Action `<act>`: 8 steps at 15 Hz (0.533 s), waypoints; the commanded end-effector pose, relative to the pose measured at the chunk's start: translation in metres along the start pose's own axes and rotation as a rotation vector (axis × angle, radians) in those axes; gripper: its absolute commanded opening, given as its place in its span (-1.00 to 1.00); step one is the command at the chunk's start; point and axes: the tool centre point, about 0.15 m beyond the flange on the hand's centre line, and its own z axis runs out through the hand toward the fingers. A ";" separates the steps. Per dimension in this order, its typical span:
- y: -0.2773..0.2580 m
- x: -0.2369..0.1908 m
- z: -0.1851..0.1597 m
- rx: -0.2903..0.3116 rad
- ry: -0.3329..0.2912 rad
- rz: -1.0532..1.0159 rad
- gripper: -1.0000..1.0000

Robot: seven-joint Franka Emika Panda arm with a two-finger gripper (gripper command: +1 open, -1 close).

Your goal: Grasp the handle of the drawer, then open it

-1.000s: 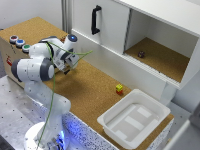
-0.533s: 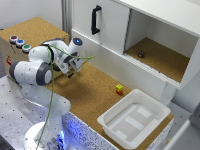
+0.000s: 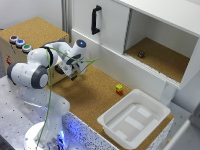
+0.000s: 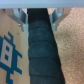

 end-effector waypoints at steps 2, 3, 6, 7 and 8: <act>0.010 -0.005 -0.015 -0.031 0.010 -0.063 1.00; 0.006 -0.007 -0.017 -0.045 0.000 -0.082 1.00; 0.001 -0.011 -0.032 -0.071 0.017 -0.111 1.00; -0.002 -0.012 -0.039 -0.074 0.033 -0.117 1.00; -0.005 -0.012 -0.044 -0.086 0.041 -0.125 1.00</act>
